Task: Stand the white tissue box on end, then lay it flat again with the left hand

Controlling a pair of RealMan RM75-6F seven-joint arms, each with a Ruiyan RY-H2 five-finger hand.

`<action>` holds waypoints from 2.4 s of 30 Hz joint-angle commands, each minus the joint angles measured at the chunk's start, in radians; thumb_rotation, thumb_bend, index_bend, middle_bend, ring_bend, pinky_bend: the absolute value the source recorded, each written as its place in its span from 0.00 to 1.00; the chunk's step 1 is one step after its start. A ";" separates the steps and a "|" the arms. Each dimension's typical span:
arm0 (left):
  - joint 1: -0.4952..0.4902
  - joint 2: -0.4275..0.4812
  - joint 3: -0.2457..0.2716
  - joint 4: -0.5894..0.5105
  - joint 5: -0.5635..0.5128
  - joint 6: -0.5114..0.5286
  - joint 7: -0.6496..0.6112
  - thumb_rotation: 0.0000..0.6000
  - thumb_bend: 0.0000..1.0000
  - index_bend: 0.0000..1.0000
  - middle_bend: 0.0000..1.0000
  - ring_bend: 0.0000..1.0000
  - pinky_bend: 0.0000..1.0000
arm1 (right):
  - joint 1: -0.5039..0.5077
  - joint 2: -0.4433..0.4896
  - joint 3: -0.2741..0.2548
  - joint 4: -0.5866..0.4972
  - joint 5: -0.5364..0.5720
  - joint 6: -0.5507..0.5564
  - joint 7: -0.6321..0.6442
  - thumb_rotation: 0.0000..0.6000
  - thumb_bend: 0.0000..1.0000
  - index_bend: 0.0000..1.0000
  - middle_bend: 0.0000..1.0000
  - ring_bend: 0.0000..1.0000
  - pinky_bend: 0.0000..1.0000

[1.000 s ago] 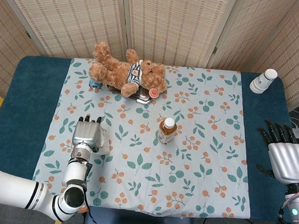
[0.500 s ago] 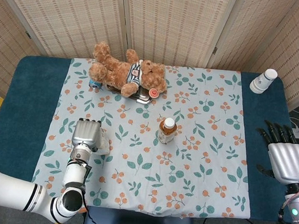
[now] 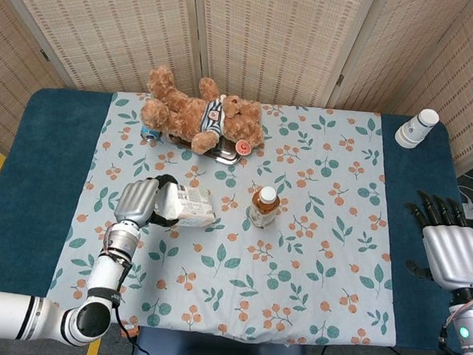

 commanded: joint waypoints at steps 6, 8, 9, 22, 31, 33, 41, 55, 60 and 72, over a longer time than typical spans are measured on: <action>0.289 -0.080 0.038 0.303 0.648 -0.246 -0.744 1.00 0.20 0.40 0.56 0.30 0.34 | 0.007 -0.006 0.000 0.003 0.010 -0.004 -0.005 1.00 0.12 0.14 0.00 0.00 0.00; 0.311 -0.120 0.059 0.368 0.728 -0.223 -0.824 1.00 0.20 0.41 0.56 0.31 0.36 | 0.008 -0.007 -0.001 0.004 0.013 -0.006 -0.005 1.00 0.12 0.14 0.00 0.00 0.00; 0.324 -0.147 0.074 0.412 0.770 -0.206 -0.869 1.00 0.20 0.41 0.57 0.32 0.38 | 0.009 -0.007 -0.002 0.005 0.014 -0.007 -0.006 1.00 0.12 0.14 0.00 0.00 0.00; 0.381 -0.332 0.141 0.710 0.913 -0.140 -1.069 1.00 0.19 0.41 0.57 0.33 0.39 | 0.018 -0.018 -0.009 0.007 0.022 -0.018 -0.020 1.00 0.12 0.14 0.00 0.00 0.00; 0.391 -0.390 0.172 0.841 0.948 -0.172 -1.110 1.00 0.19 0.41 0.57 0.33 0.39 | 0.022 -0.019 -0.012 0.005 0.029 -0.019 -0.022 1.00 0.12 0.14 0.00 0.00 0.00; 0.393 -0.398 0.177 0.866 0.955 -0.179 -1.118 1.00 0.19 0.41 0.57 0.33 0.39 | 0.023 -0.021 -0.013 0.007 0.031 -0.020 -0.025 1.00 0.12 0.14 0.00 0.00 0.00; 0.404 -0.414 0.183 0.924 0.968 -0.198 -1.139 1.00 0.19 0.41 0.57 0.33 0.39 | 0.027 -0.026 -0.015 0.008 0.036 -0.020 -0.033 1.00 0.12 0.14 0.00 0.00 0.00; 0.413 -0.400 0.175 0.917 0.947 -0.263 -1.122 1.00 0.15 0.16 0.48 0.27 0.32 | 0.027 -0.024 -0.021 0.001 0.028 -0.017 -0.034 1.00 0.12 0.14 0.00 0.00 0.00; 0.413 -0.381 0.171 0.902 0.931 -0.301 -1.109 1.00 0.12 0.00 0.40 0.20 0.23 | 0.026 -0.022 -0.020 0.002 0.023 -0.013 -0.026 1.00 0.12 0.14 0.00 0.00 0.00; 0.390 -0.292 0.172 0.805 0.959 -0.370 -1.126 1.00 0.08 0.00 0.00 0.00 0.06 | 0.023 -0.023 -0.018 0.010 0.003 -0.006 -0.009 1.00 0.12 0.14 0.00 0.00 0.00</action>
